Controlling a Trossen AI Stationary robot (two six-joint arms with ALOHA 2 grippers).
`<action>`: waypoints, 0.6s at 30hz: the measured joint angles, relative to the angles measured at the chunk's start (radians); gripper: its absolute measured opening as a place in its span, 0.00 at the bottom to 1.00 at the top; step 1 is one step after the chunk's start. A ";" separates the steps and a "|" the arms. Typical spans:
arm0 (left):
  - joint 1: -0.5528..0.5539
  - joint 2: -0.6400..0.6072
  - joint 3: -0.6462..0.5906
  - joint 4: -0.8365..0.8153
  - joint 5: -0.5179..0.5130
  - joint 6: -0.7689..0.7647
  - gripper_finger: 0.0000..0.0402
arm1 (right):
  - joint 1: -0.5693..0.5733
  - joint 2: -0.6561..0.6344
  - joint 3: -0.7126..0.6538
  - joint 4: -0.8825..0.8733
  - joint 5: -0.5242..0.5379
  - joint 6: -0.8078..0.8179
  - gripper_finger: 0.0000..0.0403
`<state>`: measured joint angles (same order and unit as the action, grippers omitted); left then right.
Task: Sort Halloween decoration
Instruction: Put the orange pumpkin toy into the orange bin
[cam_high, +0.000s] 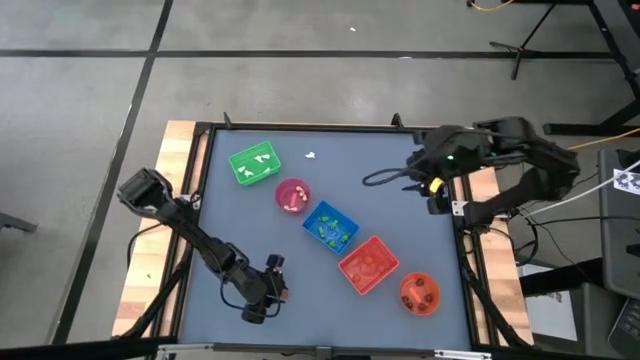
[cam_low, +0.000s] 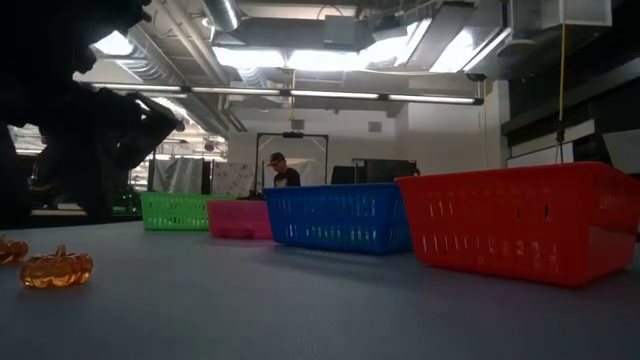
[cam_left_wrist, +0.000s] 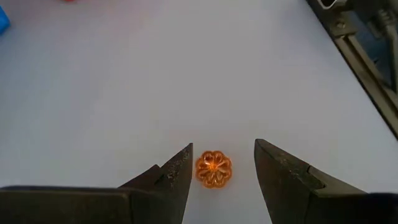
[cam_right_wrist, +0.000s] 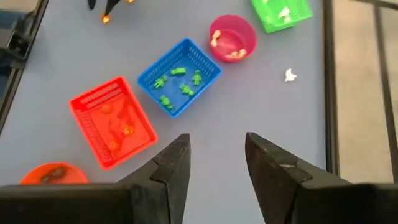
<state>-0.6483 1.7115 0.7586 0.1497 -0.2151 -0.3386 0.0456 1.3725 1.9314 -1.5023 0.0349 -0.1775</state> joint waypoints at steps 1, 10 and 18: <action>0.000 0.003 0.000 0.000 0.000 0.000 0.39 | 0.000 -0.031 -0.040 0.028 0.008 0.011 0.38; 0.000 0.013 0.000 -0.009 -0.008 0.000 0.39 | 0.000 -0.362 -0.536 0.289 0.018 0.117 0.38; 0.000 0.013 0.000 -0.010 -0.008 0.000 0.39 | 0.000 -0.649 -0.956 0.609 0.026 0.272 0.38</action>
<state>-0.6487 1.7248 0.7586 0.1394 -0.2230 -0.3382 0.0456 0.7238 0.9756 -0.8929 0.0607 0.0948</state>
